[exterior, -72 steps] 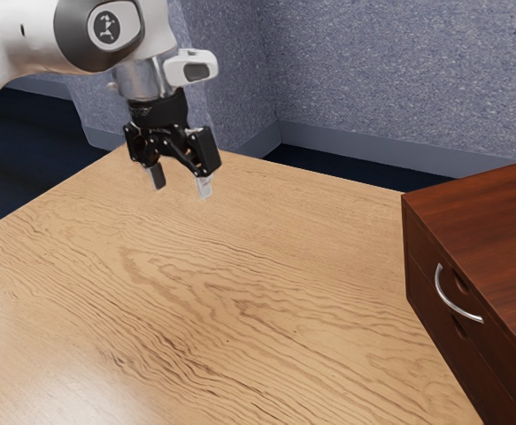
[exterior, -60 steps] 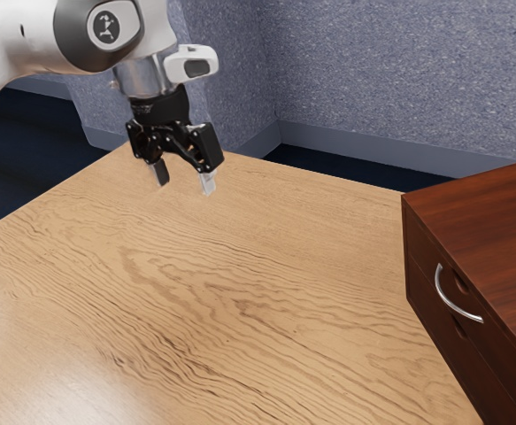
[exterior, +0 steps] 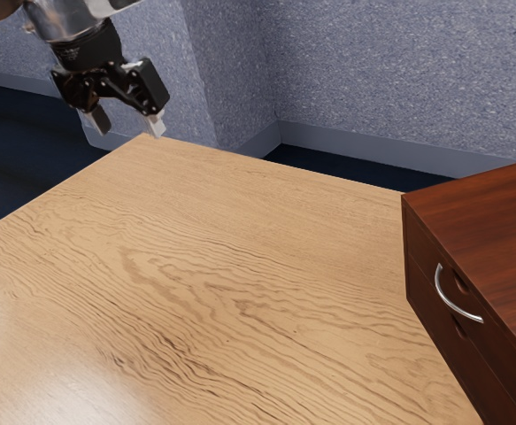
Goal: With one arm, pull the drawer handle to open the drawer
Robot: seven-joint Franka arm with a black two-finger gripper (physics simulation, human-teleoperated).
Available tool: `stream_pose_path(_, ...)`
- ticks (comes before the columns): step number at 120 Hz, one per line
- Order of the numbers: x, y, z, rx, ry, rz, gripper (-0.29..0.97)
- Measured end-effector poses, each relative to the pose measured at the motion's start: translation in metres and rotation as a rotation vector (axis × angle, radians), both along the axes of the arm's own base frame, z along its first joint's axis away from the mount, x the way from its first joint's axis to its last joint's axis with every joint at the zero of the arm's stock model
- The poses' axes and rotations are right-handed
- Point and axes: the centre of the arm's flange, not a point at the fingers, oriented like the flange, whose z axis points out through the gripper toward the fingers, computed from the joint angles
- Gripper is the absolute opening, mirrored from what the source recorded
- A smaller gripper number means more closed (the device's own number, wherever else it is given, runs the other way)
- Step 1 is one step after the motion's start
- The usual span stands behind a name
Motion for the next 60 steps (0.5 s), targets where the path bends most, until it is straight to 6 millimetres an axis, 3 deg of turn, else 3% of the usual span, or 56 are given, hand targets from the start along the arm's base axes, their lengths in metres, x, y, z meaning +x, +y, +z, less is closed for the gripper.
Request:
stream_pose_path(17, 0.024, -0.048, -0.037, -0.091, 0.076, 0.072, 0.68)
stream_pose_path(30, 0.029, -0.047, -0.072, -0.121, 0.165, 0.201, 0.68)
stream_pose_path(45, 0.011, -0.037, -0.066, -0.109, 0.154, 0.346, 0.68)
stream_pose_path(60, 0.009, -0.038, -0.063, -0.160, 0.143, 0.441, 0.68)
